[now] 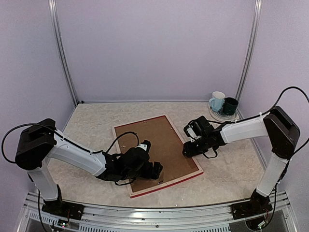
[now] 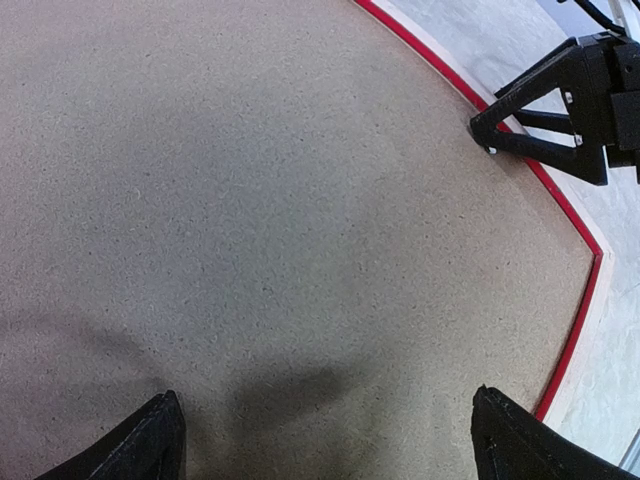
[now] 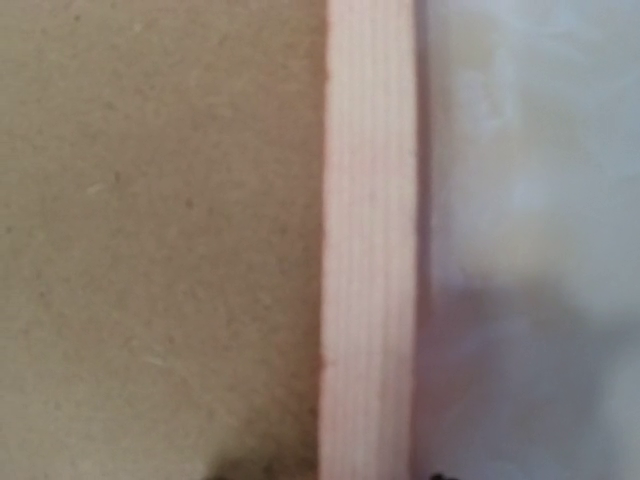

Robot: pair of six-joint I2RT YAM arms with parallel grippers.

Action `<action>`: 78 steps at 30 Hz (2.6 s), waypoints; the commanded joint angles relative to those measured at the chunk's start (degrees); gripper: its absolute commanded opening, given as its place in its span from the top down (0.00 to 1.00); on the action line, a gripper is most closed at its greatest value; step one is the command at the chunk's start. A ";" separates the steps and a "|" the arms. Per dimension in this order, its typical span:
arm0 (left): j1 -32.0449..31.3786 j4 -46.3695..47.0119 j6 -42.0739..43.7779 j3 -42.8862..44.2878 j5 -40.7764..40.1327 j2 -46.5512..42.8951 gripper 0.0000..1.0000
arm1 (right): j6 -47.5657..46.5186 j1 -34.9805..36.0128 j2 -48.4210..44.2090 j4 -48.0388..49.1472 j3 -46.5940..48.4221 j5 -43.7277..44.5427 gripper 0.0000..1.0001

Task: Put the photo into the frame
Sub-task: Press the fastener onto the backboard.

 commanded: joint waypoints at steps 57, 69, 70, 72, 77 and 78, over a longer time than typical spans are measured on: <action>-0.34 -1.32 0.09 1.19 0.65 0.49 0.02 | -3.86 -3.92 -0.76 -7.87 2.07 -2.85 0.41; -0.32 -1.90 0.72 3.19 1.38 2.39 0.02 | -4.14 -3.92 1.89 -6.70 2.40 -3.24 0.41; -0.32 -1.94 0.78 3.23 1.34 2.47 0.02 | -4.14 -3.92 2.08 -6.61 2.39 -3.26 0.42; -0.32 -1.94 0.80 3.18 1.25 2.47 0.02 | -4.21 -3.92 2.38 -6.55 2.28 -3.37 0.42; -0.34 -1.82 0.57 2.70 1.20 2.48 0.02 | -4.27 -3.92 2.78 -6.48 1.76 -2.75 0.50; -0.32 -1.78 0.46 2.65 1.20 2.48 0.02 | -4.15 -3.92 2.65 -6.39 1.60 -2.50 0.56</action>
